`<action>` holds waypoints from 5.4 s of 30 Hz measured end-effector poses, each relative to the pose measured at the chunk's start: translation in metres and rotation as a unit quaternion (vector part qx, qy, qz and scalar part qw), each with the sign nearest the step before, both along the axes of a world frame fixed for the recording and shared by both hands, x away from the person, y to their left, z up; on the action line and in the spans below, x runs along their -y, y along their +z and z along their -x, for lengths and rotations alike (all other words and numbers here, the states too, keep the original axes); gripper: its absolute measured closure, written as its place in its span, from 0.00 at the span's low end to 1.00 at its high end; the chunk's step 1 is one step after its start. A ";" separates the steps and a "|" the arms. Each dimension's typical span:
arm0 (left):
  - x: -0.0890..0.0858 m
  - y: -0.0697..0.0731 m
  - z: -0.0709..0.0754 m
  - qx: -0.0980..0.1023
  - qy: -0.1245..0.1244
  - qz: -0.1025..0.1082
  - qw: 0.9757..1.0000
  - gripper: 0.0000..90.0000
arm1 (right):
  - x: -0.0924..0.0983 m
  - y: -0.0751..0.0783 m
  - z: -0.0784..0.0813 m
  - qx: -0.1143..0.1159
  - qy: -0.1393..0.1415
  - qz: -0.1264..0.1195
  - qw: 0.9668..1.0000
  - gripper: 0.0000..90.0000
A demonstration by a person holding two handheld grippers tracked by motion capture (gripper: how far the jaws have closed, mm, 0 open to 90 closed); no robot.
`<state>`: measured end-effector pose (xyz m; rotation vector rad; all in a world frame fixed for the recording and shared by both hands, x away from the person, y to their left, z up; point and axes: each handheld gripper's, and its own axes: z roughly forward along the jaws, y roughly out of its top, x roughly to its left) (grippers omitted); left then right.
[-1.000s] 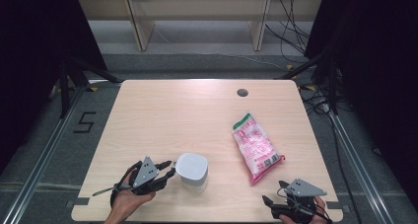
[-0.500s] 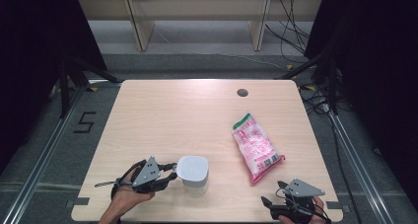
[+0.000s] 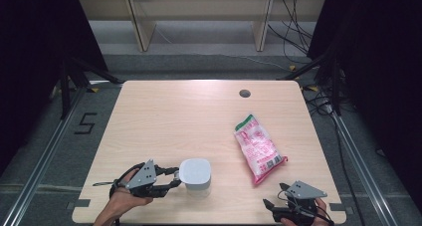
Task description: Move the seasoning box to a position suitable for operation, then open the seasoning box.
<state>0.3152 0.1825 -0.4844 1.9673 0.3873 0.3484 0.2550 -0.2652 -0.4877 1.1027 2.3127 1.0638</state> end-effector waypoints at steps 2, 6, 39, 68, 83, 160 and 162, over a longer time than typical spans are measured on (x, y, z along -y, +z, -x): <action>0.000 0.001 0.001 -0.007 0.003 0.010 1.000 0.66 | 0.000 0.000 0.000 -0.002 0.000 -0.001 1.000 0.25; 0.001 0.000 0.000 -0.010 -0.001 0.012 1.000 0.66 | 0.000 0.000 0.000 -0.002 0.001 0.000 1.000 0.25; 0.041 0.003 -0.021 0.022 0.040 -0.019 0.999 0.75 | -0.001 0.001 0.000 -0.002 0.000 -0.001 1.000 0.26; 0.041 -0.009 -0.059 0.035 0.096 -0.026 0.994 0.74 | -0.002 0.000 0.000 -0.003 0.006 -0.008 1.000 0.26; 0.048 -0.009 -0.067 0.041 0.122 -0.026 0.991 0.77 | -0.001 0.001 0.000 -0.007 0.001 -0.005 1.000 0.26; 0.063 0.052 -0.058 -0.024 0.110 0.046 0.993 0.99 | -0.002 0.002 0.000 0.004 0.017 -0.001 1.000 0.33; 0.065 0.049 -0.060 -0.030 0.113 0.045 0.992 0.99 | -0.002 0.002 0.000 0.012 0.016 0.004 1.000 0.33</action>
